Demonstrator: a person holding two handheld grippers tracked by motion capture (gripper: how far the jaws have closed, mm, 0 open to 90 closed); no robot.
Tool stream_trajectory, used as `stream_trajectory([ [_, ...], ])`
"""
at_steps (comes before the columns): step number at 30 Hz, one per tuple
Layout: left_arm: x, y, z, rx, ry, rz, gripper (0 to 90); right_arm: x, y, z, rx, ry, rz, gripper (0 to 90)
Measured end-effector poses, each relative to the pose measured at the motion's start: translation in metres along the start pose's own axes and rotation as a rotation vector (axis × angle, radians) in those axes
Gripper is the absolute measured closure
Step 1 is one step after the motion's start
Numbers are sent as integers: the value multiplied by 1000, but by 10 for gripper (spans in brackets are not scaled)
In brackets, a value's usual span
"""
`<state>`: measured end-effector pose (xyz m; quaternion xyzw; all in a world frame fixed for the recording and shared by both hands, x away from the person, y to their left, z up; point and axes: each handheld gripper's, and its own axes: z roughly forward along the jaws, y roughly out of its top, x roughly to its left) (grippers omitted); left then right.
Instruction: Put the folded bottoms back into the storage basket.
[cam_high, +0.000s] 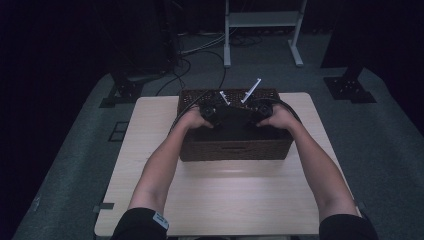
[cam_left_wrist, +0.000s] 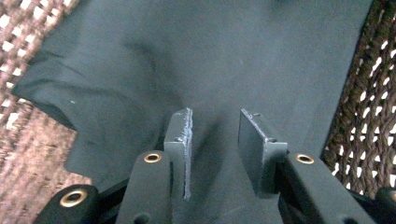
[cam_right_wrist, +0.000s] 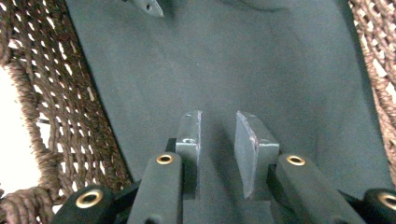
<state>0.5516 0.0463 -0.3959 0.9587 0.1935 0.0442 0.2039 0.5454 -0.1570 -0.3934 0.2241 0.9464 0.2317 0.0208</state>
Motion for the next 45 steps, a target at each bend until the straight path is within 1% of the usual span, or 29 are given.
stream_trajectory([
  [3, 1, 0, -2, -11, 0, -3, 634, -1, 0, -5, -22, -1, 4, 702],
  [5, 1, 0, -3, -11, -1, -2, 631, -2, -1, -9, -39, 1, 15, 698],
  [8, 1, -1, -4, -7, 0, -3, 620, -2, -2, -12, -42, -3, 19, 698],
  [9, 1, -1, -5, -8, -6, -5, 620, -1, -2, -13, -44, -4, 21, 694],
  [11, 0, -1, -9, -26, -3, -5, 602, 1, -3, -19, -43, -8, 20, 678],
  [13, -1, -1, -12, -31, -2, -4, 584, 1, -4, -22, -53, -10, 21, 669],
  [14, -2, -1, -14, -36, 5, 1, 584, 1, -4, -22, -53, -10, 21, 669],
  [16, -4, -1, -16, -41, 2, 1, 561, 2, -5, -28, -62, -11, 24, 653],
  [17, -6, -1, -20, -41, 6, 8, 555, 4, -6, -29, -66, -11, 16, 645],
  [19, -9, -2, -23, -48, 9, 8, 540, 6, -7, -33, -73, -9, 17, 642],
  [20, -10, -2, -25, -49, 11, 8, 536, 7, -8, -34, -87, -9, 15, 638],
  [21, -11, -2, -26, -50, 10, 9, 528, 8, -9, -36, -90, -9, 22, 630],
  [25, -16, 0, -29, -55, 16, 20, 486, 10, -14, -39, -96, -18, 23, 618],
  [26, -19, 0, -32, -67, 12, 19, 479, 12, -17, -43, -114, -19, 24, 612],
  [27, -21, 0, -33, -72, 17, 21, 472, 13, -17, -44, -115, -15, 25, 605],
  [28, -22, 0, -35, -77, 21, 24, 464, 14, -18, -46, -113, -16, 26, 599],
  [30, -23, -2, -38, -85, 14, 12, 457, 17, -19, -51, -116, -21, 16, 591],
  [32, -25, -6, -41, -93, 13, 1, 452, 20, -20, -57, -140, -21, 8, 583],
  [33, -25, -6, -41, -93, 13, 1, 447, 20, -20, -57, -140, -21, 8, 583],
  [35, -27, -10, -47, -102, 12, -5, 433, 23, -23, -64, -159, -24, 4, 565],
  [36, -27, -10, -47, -102, 12, -5, 427, 23, -23, -64, -159, -24, 4, 565],
  [37, -29, -13, -52, -115, 15, -1, 425, 25, -26, -67, -164, -24, 6, 560],
  [38, -29, -14, -53, -126, 17, -12, 422, 26, -27, -68, -169, -27, 7, 551],
  [40, -31, -16, -57, -128, 22, -11, 411, 27, -31, -71, -173, -29, 10, 534],
  [42, -32, -17, -59, -127, 28, -5, 399, 27, -33, -72, -176, -34, 2, 528],
  [43, -35, -18, -62, -139, 27, -6, 394, 29, -37, -74, -178, -26, 14, 520],
  [44, -35, -18, -62, -139, 27, -6, 391, 29, -37, -74, -178, -26, 14, 520],
  [45, -36, -20, -65, -151, 27, -5, 385, 30, -41, -77, -188, -30, 10, 517],
])
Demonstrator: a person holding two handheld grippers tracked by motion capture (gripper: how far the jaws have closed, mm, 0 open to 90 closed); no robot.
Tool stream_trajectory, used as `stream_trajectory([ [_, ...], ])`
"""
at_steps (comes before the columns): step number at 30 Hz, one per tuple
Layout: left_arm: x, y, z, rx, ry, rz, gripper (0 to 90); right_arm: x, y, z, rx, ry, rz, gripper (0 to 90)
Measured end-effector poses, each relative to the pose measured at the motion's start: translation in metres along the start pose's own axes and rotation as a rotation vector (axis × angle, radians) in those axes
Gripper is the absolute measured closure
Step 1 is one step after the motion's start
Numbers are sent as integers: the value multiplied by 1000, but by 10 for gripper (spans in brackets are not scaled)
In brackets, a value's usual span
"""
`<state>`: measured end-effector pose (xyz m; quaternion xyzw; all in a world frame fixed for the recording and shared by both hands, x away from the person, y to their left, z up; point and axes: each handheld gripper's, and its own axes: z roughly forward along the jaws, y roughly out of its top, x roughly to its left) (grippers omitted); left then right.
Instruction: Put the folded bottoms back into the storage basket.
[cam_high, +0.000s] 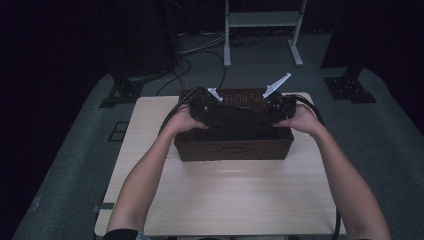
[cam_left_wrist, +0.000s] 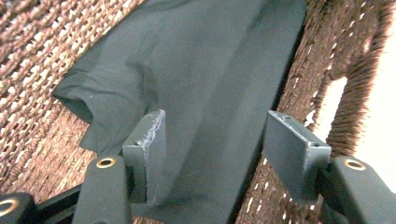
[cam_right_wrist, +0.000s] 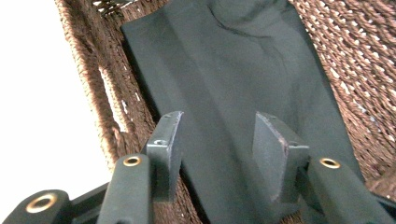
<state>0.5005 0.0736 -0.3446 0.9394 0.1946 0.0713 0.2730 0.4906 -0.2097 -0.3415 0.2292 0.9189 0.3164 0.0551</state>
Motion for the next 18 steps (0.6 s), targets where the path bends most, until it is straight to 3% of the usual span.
stream_trajectory([
  [10, -4, -6, -9, -30, -6, -15, 354, 3, -13, -14, -9, -10, 36, 495],
  [18, -8, -13, -14, -49, 0, -21, 336, 9, -17, -25, -34, -17, 25, 481],
])
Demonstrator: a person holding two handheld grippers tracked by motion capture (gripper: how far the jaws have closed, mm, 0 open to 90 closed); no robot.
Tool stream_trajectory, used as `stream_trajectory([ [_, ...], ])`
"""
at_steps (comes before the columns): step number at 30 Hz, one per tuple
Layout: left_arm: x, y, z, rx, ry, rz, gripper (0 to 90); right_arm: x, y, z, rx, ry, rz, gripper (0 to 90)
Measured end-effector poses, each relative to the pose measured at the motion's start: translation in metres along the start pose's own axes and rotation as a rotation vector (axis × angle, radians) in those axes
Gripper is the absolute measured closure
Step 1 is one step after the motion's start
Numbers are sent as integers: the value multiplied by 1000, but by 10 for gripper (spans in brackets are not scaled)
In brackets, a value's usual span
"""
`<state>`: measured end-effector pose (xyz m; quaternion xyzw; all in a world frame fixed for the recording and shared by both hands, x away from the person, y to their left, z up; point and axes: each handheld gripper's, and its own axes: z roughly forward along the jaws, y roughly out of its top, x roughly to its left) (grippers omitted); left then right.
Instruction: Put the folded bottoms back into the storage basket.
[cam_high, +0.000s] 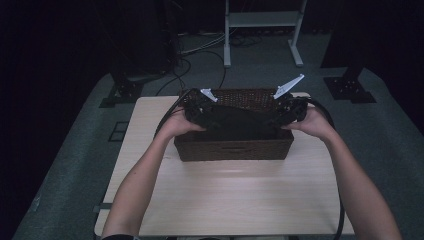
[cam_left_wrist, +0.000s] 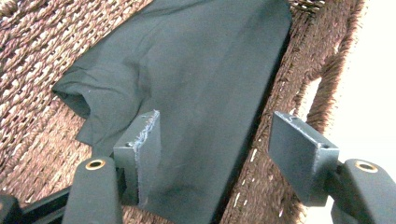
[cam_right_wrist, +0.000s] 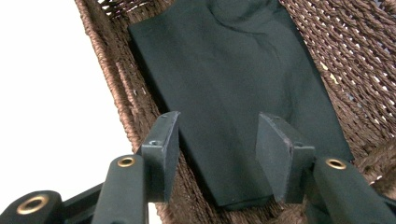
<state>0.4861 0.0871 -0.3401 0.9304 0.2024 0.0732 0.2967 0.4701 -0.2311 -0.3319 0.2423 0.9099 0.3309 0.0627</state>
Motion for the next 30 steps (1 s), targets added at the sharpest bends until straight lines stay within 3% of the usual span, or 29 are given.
stream_trajectory([
  [19, -12, -12, -12, -37, -4, -18, 284, 14, -13, -16, -37, -9, -2, 438],
  [30, -20, -22, -21, -40, 2, -25, 249, 22, -20, -23, -50, -31, -4, 353],
])
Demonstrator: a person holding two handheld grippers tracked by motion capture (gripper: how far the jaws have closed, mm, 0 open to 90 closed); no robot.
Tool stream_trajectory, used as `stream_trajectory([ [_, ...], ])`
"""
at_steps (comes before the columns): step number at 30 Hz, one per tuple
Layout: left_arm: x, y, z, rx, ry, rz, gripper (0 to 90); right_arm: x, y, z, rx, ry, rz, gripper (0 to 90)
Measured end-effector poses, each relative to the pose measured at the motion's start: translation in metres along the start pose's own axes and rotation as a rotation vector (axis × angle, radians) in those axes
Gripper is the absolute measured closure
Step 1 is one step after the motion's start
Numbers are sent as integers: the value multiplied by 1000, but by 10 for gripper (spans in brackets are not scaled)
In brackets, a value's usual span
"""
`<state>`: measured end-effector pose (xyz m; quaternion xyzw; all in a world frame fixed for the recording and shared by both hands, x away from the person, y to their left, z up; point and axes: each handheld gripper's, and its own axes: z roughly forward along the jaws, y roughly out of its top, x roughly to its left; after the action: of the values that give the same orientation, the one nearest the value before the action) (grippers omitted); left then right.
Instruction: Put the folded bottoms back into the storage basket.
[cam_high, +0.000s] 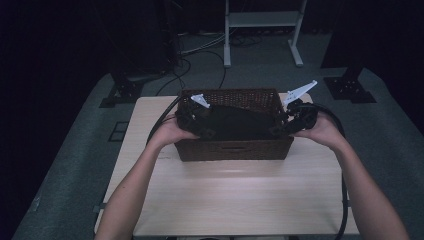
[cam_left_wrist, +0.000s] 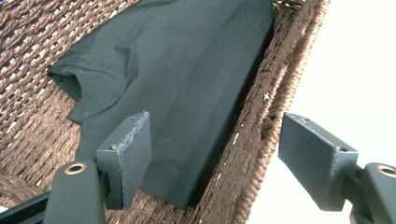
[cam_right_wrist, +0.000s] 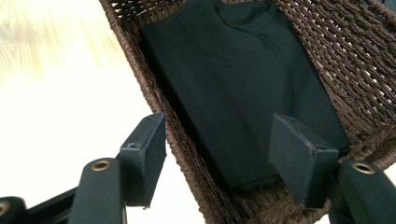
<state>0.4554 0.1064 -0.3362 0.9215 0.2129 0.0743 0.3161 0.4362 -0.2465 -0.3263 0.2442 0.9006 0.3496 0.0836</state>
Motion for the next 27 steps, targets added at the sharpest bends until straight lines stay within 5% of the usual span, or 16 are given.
stream_trajectory([
  [27, -28, -12, -13, -15, 4, 40, 173, 28, -22, -11, -27, -17, -10, 246],
])
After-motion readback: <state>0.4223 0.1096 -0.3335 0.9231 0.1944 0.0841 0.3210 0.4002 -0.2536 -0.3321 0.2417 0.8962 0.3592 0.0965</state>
